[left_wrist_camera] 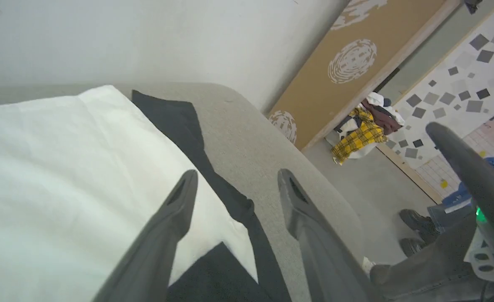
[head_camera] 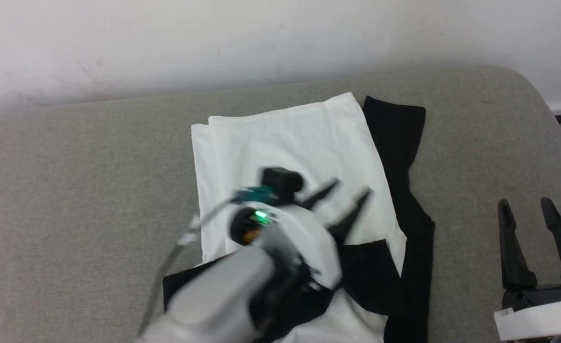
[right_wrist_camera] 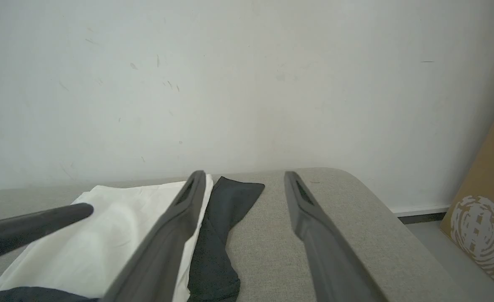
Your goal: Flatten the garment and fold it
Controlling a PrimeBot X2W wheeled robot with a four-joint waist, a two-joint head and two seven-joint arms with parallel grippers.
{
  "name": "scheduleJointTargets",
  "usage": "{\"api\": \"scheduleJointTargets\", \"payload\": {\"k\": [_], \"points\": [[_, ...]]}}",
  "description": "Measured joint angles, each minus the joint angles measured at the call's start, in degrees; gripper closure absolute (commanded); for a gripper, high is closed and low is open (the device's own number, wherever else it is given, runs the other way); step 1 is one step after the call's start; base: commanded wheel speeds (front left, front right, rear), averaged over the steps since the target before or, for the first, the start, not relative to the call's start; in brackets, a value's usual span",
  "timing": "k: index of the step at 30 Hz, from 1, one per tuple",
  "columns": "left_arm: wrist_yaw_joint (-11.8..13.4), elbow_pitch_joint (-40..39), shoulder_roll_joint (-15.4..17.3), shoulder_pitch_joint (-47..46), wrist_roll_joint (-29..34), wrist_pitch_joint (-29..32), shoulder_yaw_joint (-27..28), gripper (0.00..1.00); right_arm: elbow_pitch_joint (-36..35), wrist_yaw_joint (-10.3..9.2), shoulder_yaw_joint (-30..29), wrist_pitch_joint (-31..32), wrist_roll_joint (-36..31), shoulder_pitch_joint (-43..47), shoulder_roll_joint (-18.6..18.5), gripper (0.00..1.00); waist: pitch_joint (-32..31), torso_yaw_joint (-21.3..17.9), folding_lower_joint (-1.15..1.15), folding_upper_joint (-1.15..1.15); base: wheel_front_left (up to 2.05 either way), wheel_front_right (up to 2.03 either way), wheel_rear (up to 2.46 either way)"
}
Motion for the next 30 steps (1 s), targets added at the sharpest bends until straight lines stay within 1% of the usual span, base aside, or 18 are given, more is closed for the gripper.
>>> {"api": "scheduleJointTargets", "payload": {"k": [3,6,7,10,12,14,16,17,18,21,23,25,30], "points": [[1.67,-5.69,6.09,1.01,0.75,-3.93,3.88,0.00,0.25,0.00,0.37,-0.07,0.26,0.35,0.00,0.00,-0.78,0.68,0.00,0.00,0.00,0.00,0.00],[4.46,-12.60,11.59,4.89,2.44,-10.00,7.86,0.00,0.65,0.00,0.60,-0.30,0.53,0.37,0.01,0.00,-1.22,1.24,0.00,0.00,0.00,0.00,0.00],[5.80,-14.67,13.26,6.46,3.39,-11.80,9.45,0.00,0.90,0.00,0.63,-0.51,0.54,0.38,0.00,0.00,-1.29,1.40,0.00,0.00,0.00,0.00,0.00],[11.33,-20.74,17.74,12.00,7.56,-14.37,14.67,0.00,1.66,0.00,0.58,-1.16,0.96,0.51,0.01,0.00,-1.41,1.79,0.00,0.00,0.00,0.00,0.00],[14.80,-24.49,19.69,16.40,11.04,-14.80,18.69,0.00,2.09,0.00,0.51,-1.44,1.18,0.76,0.01,0.00,-1.45,2.00,0.00,0.00,0.00,0.00,0.00],[17.60,-28.51,20.46,21.24,16.10,-14.83,23.49,0.00,2.41,0.00,0.45,-1.77,1.53,1.13,0.00,0.00,-1.45,2.23,0.00,0.00,0.00,0.00,0.00],[19.37,-31.44,20.79,26.60,20.57,-14.83,27.64,0.00,2.76,0.00,0.51,-2.04,1.59,1.18,0.01,0.00,-1.56,2.38,0.00,0.00,0.00,0.00,0.00],[20.20,-32.77,20.29,29.68,21.86,-14.83,30.25,0.00,2.93,0.00,0.56,-2.12,1.75,1.18,0.00,0.00,-1.62,2.42,0.00,0.00,0.00,0.00,0.00],[20.59,-33.64,19.85,32.54,23.19,-14.83,32.07,0.00,3.09,0.00,0.53,-2.23,1.91,1.20,0.02,0.00,-1.70,2.51,0.00,0.00,0.00,0.00,0.00],[20.39,-34.44,18.44,40.44,26.27,-14.83,36.06,0.00,3.66,0.00,0.47,-2.63,2.15,1.38,0.00,0.00,-2.03,2.90,0.00,0.00,0.00,0.00,0.00],[18.91,-34.33,17.47,44.52,27.97,-14.83,37.18,0.00,4.00,0.00,0.51,-2.67,2.41,1.58,0.01,0.00,-2.31,3.09,0.00,0.00,0.00,0.00,0.00],[17.39,-34.34,15.52,47.02,28.65,-14.83,38.42,0.00,4.21,0.00,0.30,-2.79,2.47,2.03,0.01,0.00,-2.60,3.36,0.00,0.00,0.00,0.00,0.00],[13.02,-32.92,11.83,49.08,31.08,-14.83,39.71,0.00,4.89,0.00,-0.49,-3.10,2.83,2.69,0.01,0.00,-3.30,4.35,0.00,0.00,0.00,0.00,0.00]]}}
